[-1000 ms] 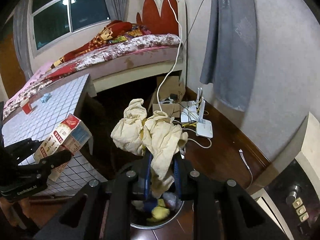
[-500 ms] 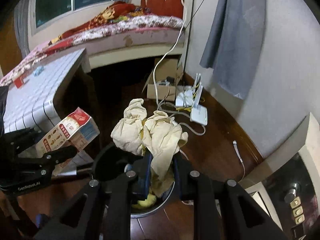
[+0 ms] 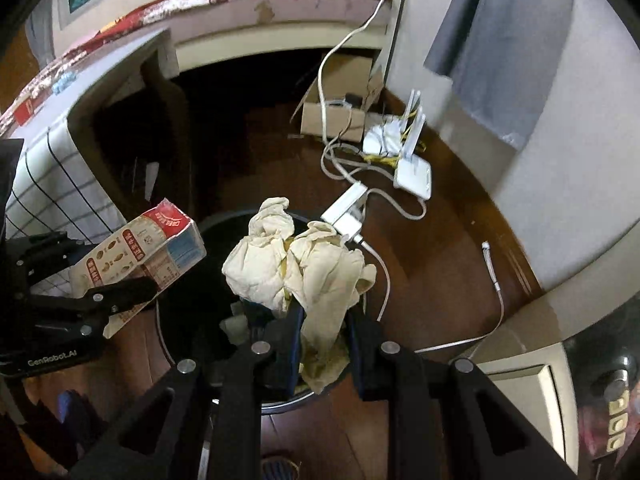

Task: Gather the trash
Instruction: 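Carry the milk carton and beige cloth over the black bin, then open both grippers to drop the carton and cloth into the bin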

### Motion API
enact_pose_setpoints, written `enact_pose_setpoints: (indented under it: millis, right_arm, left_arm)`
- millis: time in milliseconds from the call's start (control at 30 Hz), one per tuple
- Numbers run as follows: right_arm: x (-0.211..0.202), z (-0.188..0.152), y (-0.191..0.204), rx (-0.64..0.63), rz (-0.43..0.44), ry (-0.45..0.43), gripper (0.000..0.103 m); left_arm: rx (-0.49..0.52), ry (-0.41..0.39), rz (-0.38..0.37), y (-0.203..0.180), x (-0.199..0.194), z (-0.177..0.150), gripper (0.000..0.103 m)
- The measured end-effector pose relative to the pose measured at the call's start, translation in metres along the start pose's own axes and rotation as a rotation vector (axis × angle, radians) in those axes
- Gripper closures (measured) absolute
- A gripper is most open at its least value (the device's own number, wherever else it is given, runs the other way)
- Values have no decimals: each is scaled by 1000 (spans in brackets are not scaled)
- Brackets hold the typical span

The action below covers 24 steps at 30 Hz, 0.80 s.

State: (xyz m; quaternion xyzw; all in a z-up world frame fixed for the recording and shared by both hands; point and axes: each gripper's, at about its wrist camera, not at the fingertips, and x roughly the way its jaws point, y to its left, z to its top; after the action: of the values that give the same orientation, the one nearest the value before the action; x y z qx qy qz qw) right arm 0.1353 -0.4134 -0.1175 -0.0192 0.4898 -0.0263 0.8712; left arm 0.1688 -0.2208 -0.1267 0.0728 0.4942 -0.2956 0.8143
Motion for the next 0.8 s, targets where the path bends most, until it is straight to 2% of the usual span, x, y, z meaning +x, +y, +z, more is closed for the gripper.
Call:
enact_pose_setpoints:
  millis: [167, 267, 300, 333, 367, 400, 433, 500, 633, 800]
  right_arm:
    - [18, -1, 6, -20, 22, 44, 81]
    - [29, -1, 9, -31, 39, 68, 79]
    - [36, -2, 9, -38, 41, 85, 63]
    - [42, -3, 9, -37, 25, 110, 49]
    - [49, -6, 5, -29, -6, 133, 20]
    - [52, -9, 1, -22, -25, 137, 9]
    - [53, -12, -1, -19, -42, 141, 6]
    - [56, -16, -11, 5, -70, 167, 1]
    - [51, -15, -24, 57, -81, 162, 1]
    - [44, -10, -17, 40, -81, 139, 1]
  left_arm:
    - [-14, 18, -11, 3, 10, 0, 51]
    - [-29, 57, -59, 6, 22, 0, 50]
    - [-34, 74, -60, 7, 27, 0, 44]
    - [-43, 83, -46, 10, 31, 1, 27]
    - [-63, 75, -25, 13, 31, 0, 18]
    - [-76, 63, -11, 16, 30, -1, 8]
    - [-85, 58, 3, 19, 30, -2, 4]
    - [-91, 60, 31, 25, 30, -5, 2]
    - [-77, 41, 96, 30, 28, -7, 1]
    - [-68, 16, 124, 34, 20, -7, 1]
